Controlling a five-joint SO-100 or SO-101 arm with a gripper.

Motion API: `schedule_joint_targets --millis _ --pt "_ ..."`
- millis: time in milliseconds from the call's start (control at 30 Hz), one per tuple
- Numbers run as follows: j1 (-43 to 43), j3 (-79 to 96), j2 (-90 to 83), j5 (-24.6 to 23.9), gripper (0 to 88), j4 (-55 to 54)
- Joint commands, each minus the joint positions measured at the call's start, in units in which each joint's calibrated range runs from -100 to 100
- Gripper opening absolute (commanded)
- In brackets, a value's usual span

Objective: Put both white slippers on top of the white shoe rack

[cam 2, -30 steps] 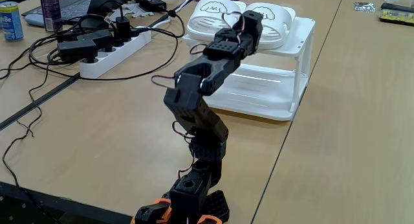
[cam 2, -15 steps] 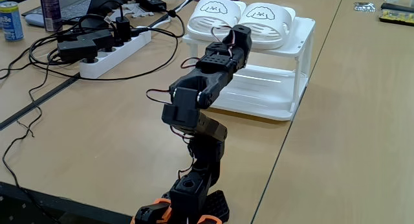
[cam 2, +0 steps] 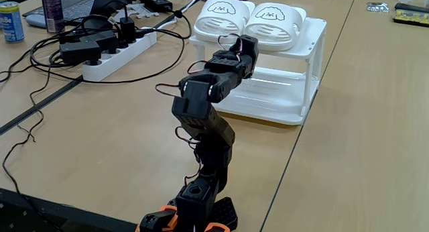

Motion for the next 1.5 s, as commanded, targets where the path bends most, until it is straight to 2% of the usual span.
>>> schedule_joint_targets --millis 0,267,600,867,1300,1467 --pt "0.4 -7.18 1.64 0.42 0.8 0.0" --pt "0.89 -13.23 5.17 0.42 0.8 0.08" --pt "2.54 -10.25 0.21 0.42 0.8 0.17" --pt "8.62 1.39 -12.66 0.42 0.8 -0.18" --pt "8.13 24.21 -40.77 0.42 0.8 -0.87" --pt "8.05 31.34 -50.61 0.42 0.8 -7.86"
